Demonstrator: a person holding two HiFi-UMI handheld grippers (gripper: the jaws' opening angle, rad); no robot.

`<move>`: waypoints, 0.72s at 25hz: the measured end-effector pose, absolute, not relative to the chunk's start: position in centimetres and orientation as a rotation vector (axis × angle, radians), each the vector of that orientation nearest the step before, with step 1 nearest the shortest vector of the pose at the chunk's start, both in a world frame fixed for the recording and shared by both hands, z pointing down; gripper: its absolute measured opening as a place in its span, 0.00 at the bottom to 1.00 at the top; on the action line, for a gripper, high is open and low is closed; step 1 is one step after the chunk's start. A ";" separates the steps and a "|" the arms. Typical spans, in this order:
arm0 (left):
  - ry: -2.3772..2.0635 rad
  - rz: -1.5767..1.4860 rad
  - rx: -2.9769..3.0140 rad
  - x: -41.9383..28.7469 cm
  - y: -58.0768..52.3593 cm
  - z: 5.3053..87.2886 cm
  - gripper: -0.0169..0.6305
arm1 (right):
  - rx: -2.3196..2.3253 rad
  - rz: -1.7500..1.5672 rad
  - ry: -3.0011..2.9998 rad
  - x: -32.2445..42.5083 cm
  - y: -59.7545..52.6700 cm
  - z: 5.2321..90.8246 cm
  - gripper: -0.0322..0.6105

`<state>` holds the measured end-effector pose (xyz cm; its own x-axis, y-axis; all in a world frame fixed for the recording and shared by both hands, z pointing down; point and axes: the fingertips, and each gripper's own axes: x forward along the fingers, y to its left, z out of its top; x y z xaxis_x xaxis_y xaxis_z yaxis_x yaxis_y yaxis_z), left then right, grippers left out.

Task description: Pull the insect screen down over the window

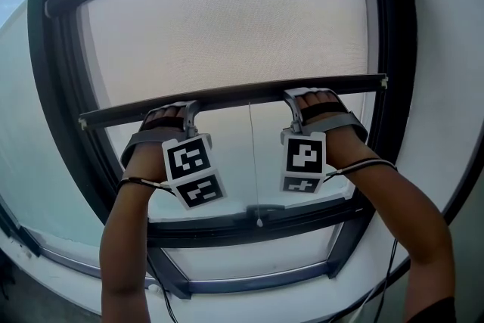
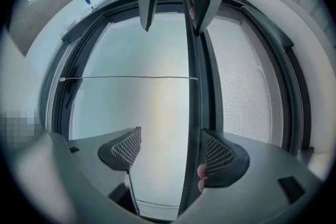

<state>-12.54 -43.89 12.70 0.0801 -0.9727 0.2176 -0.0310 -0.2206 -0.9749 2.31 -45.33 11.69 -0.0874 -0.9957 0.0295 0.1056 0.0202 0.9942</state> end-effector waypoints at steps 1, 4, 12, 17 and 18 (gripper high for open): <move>1.069 -1.294 -1.437 -12.5 -43.9 12.8 0.63 | 1.068 -1.301 -1.210 2.3 -45.3 11.8 0.60; 1.062 -1.295 -1.459 -12.3 -43.8 13.2 0.63 | 1.067 -1.293 -1.217 2.5 -45.3 12.2 0.60; 1.014 -1.338 -1.509 -12.4 -44.1 18.0 0.63 | 0.995 -1.246 -1.202 2.6 -45.6 17.1 0.60; 1.024 -1.359 -1.490 -12.5 -44.5 19.3 0.63 | 0.973 -1.253 -1.149 2.8 -46.0 18.3 0.60; 1.030 -1.359 -1.486 -12.5 -44.6 19.3 0.63 | 0.973 -1.253 -1.148 2.9 -46.1 18.3 0.60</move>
<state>-12.50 -44.58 19.29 0.0693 -0.9528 0.2956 -0.0268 -0.2980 -0.9542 2.85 -46.09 18.26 -0.0373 -0.9938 0.1049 0.1913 0.0959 0.9768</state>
